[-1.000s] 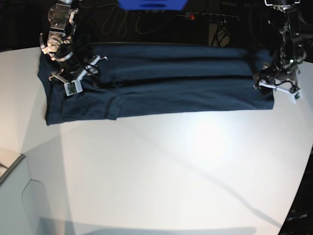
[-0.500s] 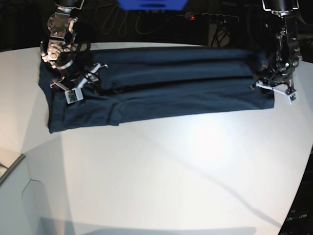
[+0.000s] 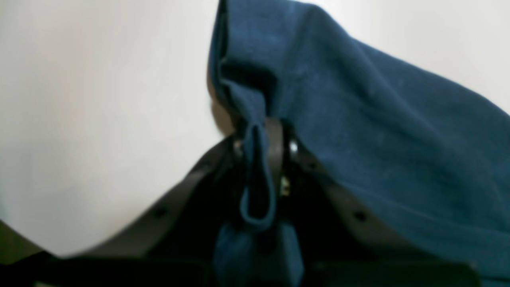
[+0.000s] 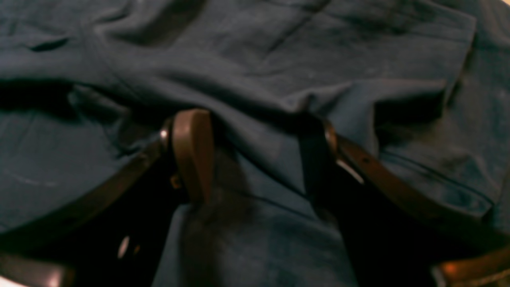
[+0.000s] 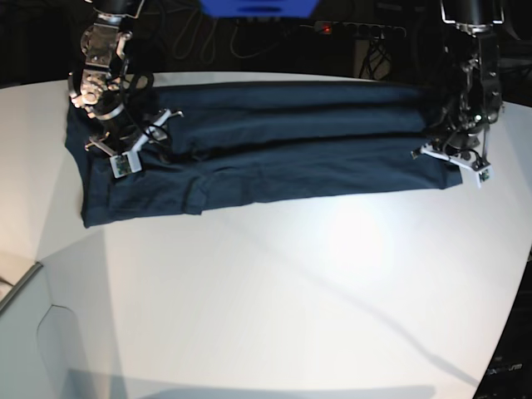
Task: Layout the t-shirt on the table in an organized manner, then fold the t-shirt properly
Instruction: 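Grasp the shirt's end with the left gripper and fold it toward the right gripper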
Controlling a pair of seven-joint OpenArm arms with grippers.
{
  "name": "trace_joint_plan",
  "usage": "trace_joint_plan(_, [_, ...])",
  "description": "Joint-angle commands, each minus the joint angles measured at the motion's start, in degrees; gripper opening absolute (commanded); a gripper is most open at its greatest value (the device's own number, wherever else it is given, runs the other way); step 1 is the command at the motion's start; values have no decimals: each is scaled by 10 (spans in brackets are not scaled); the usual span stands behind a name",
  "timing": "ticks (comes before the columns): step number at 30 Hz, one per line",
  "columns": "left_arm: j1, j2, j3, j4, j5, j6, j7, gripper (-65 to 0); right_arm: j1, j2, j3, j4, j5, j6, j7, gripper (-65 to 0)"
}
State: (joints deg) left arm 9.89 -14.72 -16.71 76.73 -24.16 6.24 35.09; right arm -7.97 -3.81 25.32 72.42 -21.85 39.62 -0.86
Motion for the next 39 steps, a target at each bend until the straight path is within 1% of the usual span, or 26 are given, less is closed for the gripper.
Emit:
trace_joint_plan(1, [-1, -4, -1, 31, -3, 0, -3, -650, 1, 3, 0, 3, -4, 4, -12, -306])
trace_joint_plan(6, [22, -4, -3, 176, -2, 5, -3, -650, 0, 3, 0, 3, -4, 4, -12, -306])
trace_joint_plan(10, [21, 0, 0, 237, -3, 6, -3, -650, 1, -1, 0, 3, -4, 4, -12, -306])
trace_joint_plan(15, [16, 49, 3, 246, 6, 6, -2, -650, 0, -1, 0, 3, -4, 4, -12, -306])
trace_joint_plan(16, [16, 59, 16, 244, 14, 6, -2, -650, 1, -1, 1, 3, -4, 4, -12, -306])
trace_joint_plan(18, [15, 72, 43, 242, 41, 6, -3, -650, 3, -1, 2, 3, -4, 4, -12, -306])
trace_joint_plan(21, [15, 110, 86, 242, 97, 7, -8, -650, 3, -1, 0, 3, -4, 4, -12, -306])
trace_joint_plan(26, [13, 207, 131, 238, 225, 7, -9, -650, 2, -2, 0, 3, -4, 4, -12, -306])
trace_joint_plan(28, [4, 237, 150, 227, 276, 7, -10, -650, 1, -2, 0, 3, -4, 4, -12, -307])
trace_joint_plan(31, [-5, 237, 189, 195, 314, 7, -10, -650, 1, -2, 0, 3, -4, 4, -12, -307])
trace_joint_plan(36, [-28, 237, 270, 137, 316, 7, -11, -650, 0, -2, 0, 3, -4, 4, -12, -308])
trace_joint_plan(37, [-33, 237, 281, 126, 316, 15, -11, -650, 0, -2, 0, 3, -4, 4, -12, -308])
trace_joint_plan(39, [-41, 237, 312, 105, 316, 47, -11, -650, 0, -2, 0, 3, -4, 4, -12, -308])
